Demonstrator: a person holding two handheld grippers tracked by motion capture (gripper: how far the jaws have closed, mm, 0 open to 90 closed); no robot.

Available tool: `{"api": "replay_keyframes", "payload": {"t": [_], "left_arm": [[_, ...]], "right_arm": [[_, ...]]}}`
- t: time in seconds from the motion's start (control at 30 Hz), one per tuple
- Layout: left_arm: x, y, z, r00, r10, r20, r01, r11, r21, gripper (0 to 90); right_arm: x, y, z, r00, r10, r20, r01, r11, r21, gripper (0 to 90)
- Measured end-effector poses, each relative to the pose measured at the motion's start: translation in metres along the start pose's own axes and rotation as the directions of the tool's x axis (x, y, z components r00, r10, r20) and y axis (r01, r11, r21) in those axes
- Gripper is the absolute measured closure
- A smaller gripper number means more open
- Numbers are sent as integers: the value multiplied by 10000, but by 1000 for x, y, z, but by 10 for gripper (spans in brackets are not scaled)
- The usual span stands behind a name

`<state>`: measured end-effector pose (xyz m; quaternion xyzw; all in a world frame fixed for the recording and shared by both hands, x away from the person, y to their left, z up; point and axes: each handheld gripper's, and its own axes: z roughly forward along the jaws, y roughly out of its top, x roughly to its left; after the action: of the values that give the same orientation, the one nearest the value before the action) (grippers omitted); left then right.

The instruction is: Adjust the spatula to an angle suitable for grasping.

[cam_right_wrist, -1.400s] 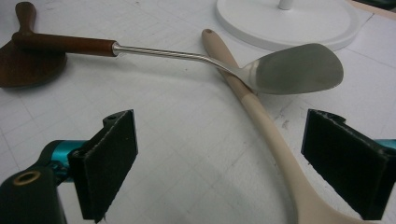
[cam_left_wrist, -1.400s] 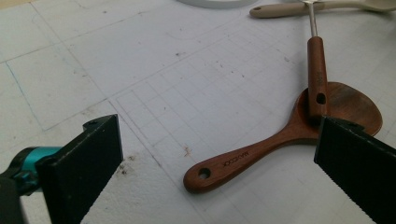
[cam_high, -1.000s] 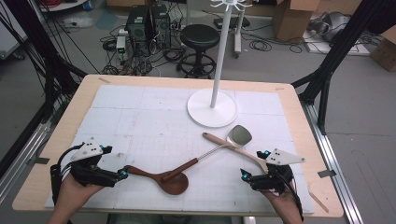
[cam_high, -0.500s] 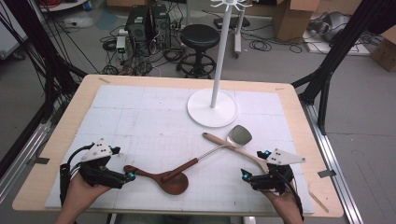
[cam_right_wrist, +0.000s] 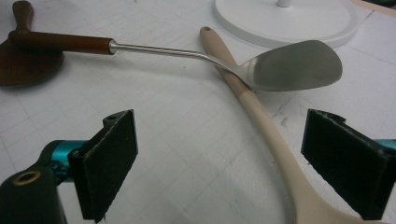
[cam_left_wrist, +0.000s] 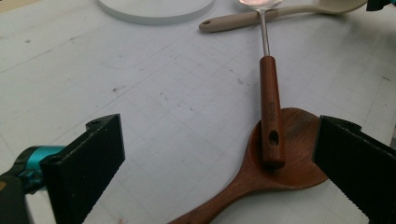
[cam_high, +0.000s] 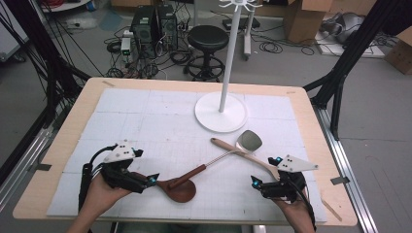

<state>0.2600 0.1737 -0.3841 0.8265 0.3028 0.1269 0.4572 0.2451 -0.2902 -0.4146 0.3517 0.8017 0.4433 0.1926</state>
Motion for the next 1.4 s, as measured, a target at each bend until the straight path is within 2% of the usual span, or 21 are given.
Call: {"api": "replay_keyframes", "payload": {"t": [0.23, 0.27, 0.3, 0.47, 0.6, 0.63, 0.93, 1.07, 1.13, 1.17, 1.27, 1.4], "left_arm": [[-4, 10, 16, 9992, -241, 329, 246, 9996, -152, 94], [-4, 12, 19, 9984, -267, 504, 273, 9996, -110, 112], [-5, 17, 26, 9965, -146, 817, 144, 9999, 33, 118], [-11, 27, 40, 9947, 86, 1021, -100, 9999, 139, 150], [-13, 32, 52, 9912, 46, 1325, -72, 9998, 192, 202], [-14, 33, 59, 9905, -104, 1374, 70, 9997, 250, 215], [-16, 33, 78, 9942, 47, 1072, -121, 9976, 685, 279], [-19, 30, 90, 9918, 149, 1271, -286, 9939, 1066, 320], [-21, 30, 92, 9910, 165, 1328, -312, 9935, 1098, 322], [-23, 29, 96, 9889, 188, 1476, -354, 9932, 1109, 347], [-26, 29, 101, 9876, 267, 1550, -454, 9919, 1186, 383], [-29, 26, 111, 9869, 289, 1587, -544, 9858, 1590, 424]], "right_arm": [[3, 1, -1, 10000, 54, -50, -54, 10000, -67, 100], [4, 2, -1, 10000, 10, -42, -10, 10000, -90, 100], [4, 2, -1, 10000, -26, -31, 26, 10000, -90, 100], [5, 3, -1, 10000, 15, -68, -15, 10000, -67, 100], [4, 2, -2, 10000, 31, -38, -31, 10000, -86, 100], [4, 2, -2, 10000, 56, -43, -56, 10000, -66, 100], [4, 2, -1, 9999, 26, -98, -27, 10000, -48, 101], [4, 2, 0, 9999, -6, -134, 5, 10000, -34, 100], [4, 2, 0, 9999, -19, -133, 18, 10000, -27, 100], [4, 2, 0, 9999, -7, -144, 6, 10000, -35, 100], [4, 2, 0, 9999, -16, -143, 15, 10000, -38, 101], [4, 2, 0, 9998, -70, -175, 69, 10000, -31, 101]]}}
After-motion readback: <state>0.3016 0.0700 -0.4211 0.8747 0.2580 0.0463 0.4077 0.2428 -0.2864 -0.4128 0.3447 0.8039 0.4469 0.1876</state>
